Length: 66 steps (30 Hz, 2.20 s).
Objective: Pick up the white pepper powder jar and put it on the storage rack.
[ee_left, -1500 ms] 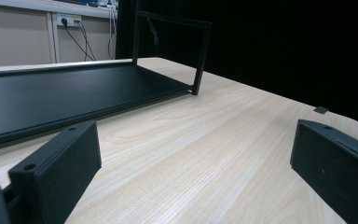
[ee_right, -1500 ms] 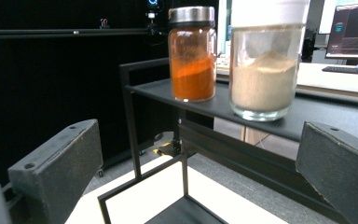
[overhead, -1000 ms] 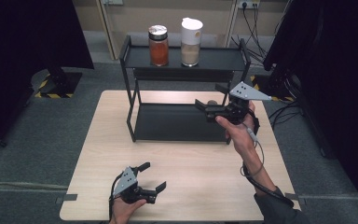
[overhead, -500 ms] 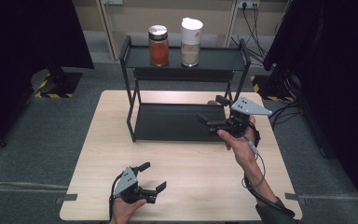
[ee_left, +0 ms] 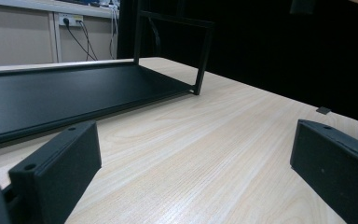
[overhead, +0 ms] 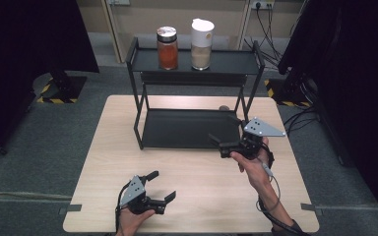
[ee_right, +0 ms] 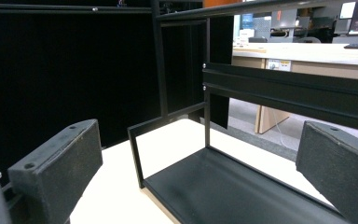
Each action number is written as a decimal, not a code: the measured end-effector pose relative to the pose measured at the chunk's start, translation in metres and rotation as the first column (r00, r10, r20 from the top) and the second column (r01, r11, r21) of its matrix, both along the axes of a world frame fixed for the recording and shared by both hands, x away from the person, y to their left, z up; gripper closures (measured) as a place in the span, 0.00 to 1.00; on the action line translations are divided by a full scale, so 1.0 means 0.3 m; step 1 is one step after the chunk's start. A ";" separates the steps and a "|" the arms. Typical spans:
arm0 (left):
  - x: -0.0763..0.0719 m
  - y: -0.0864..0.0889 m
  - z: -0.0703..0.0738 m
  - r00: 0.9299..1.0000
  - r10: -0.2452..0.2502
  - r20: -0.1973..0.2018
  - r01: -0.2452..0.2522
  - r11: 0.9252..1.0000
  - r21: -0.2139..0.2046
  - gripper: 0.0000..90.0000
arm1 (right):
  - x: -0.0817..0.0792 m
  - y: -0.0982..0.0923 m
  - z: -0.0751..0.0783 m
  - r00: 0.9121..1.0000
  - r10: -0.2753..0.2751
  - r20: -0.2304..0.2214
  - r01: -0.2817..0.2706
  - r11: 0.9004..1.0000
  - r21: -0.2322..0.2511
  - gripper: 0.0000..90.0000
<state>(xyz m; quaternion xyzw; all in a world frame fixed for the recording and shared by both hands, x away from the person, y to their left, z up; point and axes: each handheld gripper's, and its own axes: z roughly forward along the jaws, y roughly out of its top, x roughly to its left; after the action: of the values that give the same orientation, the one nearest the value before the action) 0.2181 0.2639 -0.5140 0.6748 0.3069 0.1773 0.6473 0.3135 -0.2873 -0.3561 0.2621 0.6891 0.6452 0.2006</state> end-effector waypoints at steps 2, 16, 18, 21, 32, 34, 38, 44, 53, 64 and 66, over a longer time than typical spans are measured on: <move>0.000 0.000 0.000 1.000 0.000 -0.001 0.000 1.000 -0.001 0.01 | -0.006 -0.002 -0.014 1.000 0.007 -0.007 -0.007 1.000 0.004 0.01; 0.001 0.001 -0.001 1.000 0.003 -0.002 -0.003 1.000 -0.001 0.01 | -0.055 -0.020 -0.095 1.000 0.017 -0.022 -0.017 1.000 0.022 0.01; 0.001 0.001 -0.001 1.000 0.004 -0.002 -0.004 1.000 -0.001 0.01 | -0.063 -0.019 -0.105 1.000 0.016 -0.027 -0.016 1.000 0.009 0.01; 0.001 0.001 -0.001 1.000 0.004 -0.002 -0.004 1.000 -0.002 0.01 | -0.074 -0.019 -0.126 0.999 0.019 -0.035 -0.018 1.000 0.004 0.01; 0.001 0.001 -0.002 1.000 0.006 -0.002 -0.006 1.000 -0.001 0.01 | -0.110 -0.003 -0.175 0.998 0.035 -0.052 -0.037 0.999 -0.032 0.01; 0.001 0.002 -0.001 1.000 0.007 -0.003 -0.007 1.000 -0.001 0.01 | -0.118 0.001 -0.185 0.998 0.035 -0.049 -0.037 0.999 -0.035 0.01; 0.002 0.002 -0.001 1.000 0.009 -0.003 -0.009 1.000 0.000 0.01 | -0.127 0.008 -0.205 0.998 0.035 -0.052 -0.037 0.999 -0.035 0.01; 0.002 0.003 -0.001 1.000 0.010 -0.003 -0.010 1.000 0.000 0.01 | -0.142 0.014 -0.245 0.998 0.036 -0.052 -0.038 0.998 -0.041 0.01; 0.003 0.004 -0.002 1.000 0.011 -0.001 -0.011 1.000 0.001 0.02 | -0.173 0.015 -0.313 0.999 0.025 -0.044 -0.027 0.999 -0.042 0.01; 0.003 0.003 -0.001 1.000 0.007 0.001 -0.007 1.000 0.002 0.02 | -0.182 0.016 -0.365 0.998 0.031 -0.050 -0.033 0.999 -0.040 0.01; 0.003 0.002 -0.001 1.000 0.006 0.002 -0.006 1.000 0.002 0.02 | -0.183 0.015 -0.368 0.998 0.032 -0.052 -0.033 0.999 -0.036 0.01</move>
<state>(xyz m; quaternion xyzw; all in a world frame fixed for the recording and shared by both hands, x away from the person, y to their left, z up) 0.2189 0.2646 -0.5144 0.6742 0.3082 0.1802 0.6465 0.2585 -0.2826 -0.4666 0.2637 0.7101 0.6284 0.1770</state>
